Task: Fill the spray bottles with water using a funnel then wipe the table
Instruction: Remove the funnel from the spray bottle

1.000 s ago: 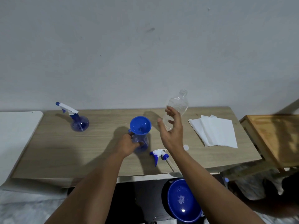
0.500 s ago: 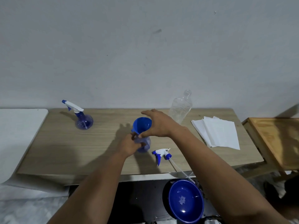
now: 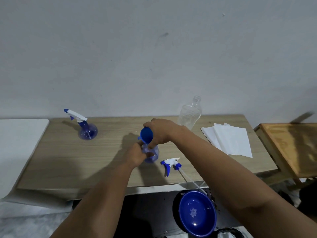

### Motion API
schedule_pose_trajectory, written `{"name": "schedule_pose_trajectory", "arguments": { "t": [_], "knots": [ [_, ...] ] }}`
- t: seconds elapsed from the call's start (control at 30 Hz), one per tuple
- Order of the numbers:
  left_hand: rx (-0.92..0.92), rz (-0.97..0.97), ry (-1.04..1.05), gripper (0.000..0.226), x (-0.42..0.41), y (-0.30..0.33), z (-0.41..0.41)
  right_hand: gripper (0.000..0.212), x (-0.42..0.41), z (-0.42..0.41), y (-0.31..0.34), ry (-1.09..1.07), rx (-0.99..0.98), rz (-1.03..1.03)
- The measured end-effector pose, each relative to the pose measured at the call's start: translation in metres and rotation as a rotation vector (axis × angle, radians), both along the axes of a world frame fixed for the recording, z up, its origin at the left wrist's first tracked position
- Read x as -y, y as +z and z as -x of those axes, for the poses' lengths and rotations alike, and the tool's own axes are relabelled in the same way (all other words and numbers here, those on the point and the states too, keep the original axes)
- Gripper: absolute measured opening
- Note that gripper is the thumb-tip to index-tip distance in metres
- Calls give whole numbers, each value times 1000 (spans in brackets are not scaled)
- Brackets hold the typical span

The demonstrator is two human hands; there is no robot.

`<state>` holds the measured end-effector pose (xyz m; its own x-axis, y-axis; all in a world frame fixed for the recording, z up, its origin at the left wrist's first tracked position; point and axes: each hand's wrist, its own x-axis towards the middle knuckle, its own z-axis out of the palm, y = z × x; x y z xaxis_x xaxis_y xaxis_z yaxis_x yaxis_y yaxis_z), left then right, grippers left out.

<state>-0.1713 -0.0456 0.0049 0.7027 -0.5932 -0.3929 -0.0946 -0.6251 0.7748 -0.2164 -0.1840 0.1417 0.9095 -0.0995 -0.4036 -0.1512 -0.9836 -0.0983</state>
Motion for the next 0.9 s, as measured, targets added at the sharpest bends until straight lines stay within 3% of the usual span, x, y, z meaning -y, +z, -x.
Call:
{"name": "schedule_pose_trajectory", "arguments": {
  "t": [0.17, 0.4, 0.53, 0.7, 0.8, 0.9],
  "knots": [
    [-4, 21, -21, 47, -5, -5, -4, 84, 5, -5, 9, -38, 63, -92],
    [-25, 32, -30, 46, -5, 1, -4, 88, 2, -2, -7, -29, 15, -85],
    [-5, 58, -64, 49, -10, -9, -12, 86, 13, 9, -5, -110, 166, -193],
    [47, 100, -38, 59, -18, -13, -15, 65, 48, 34, -7, -508, 450, -489],
    [65, 93, -24, 62, -21, -4, -12, 64, 49, 42, -49, -785, 597, -647],
    [69, 83, -42, 61, -24, 1, -11, 66, 37, 43, -106, -937, 592, -749]
  ]
}}
